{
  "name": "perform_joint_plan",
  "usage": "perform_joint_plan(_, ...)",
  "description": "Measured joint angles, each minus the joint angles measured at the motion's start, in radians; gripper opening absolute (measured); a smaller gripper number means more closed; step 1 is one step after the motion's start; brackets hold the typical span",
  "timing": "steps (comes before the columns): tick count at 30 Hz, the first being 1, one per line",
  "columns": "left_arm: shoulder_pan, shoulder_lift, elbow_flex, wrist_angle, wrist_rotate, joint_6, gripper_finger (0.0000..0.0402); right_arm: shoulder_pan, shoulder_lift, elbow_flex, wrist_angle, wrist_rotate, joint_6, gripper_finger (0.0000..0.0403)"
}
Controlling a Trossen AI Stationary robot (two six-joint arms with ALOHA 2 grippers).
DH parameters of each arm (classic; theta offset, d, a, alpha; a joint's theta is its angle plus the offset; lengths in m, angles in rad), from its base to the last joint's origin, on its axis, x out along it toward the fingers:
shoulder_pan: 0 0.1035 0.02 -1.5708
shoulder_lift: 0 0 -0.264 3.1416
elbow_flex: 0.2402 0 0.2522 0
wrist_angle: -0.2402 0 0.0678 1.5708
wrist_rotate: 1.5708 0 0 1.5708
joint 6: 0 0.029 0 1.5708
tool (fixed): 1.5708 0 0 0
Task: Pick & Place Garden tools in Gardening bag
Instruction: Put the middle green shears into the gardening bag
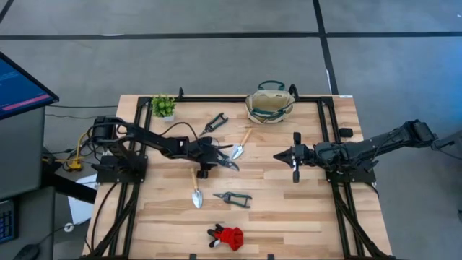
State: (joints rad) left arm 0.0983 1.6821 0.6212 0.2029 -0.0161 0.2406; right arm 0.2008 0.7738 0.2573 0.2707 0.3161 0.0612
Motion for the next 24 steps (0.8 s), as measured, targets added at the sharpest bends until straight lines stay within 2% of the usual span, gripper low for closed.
perform_joint_plan(7, 0.022, 0.000, 0.000, -0.013, 0.058, -0.074, 0.0175, 0.000, 0.000, 0.000, 0.000, 0.000, 0.000, 0.0001)
perform_joint_plan(12, 0.022, 0.000, 0.000, -0.014, 0.065, -0.076, 0.0175, 0.000, 0.000, 0.000, 0.000, 0.000, 0.000, 0.0001)
perform_joint_plan(16, 0.022, 0.000, -0.001, -0.015, 0.065, -0.138, 0.0172, 0.000, 0.000, 0.000, 0.000, 0.000, 0.000, 0.0001)
perform_joint_plan(24, 0.022, 0.001, -0.001, -0.015, 0.062, -0.174, 0.0113, 0.000, 0.000, 0.000, 0.000, 0.000, 0.000, 0.0001)
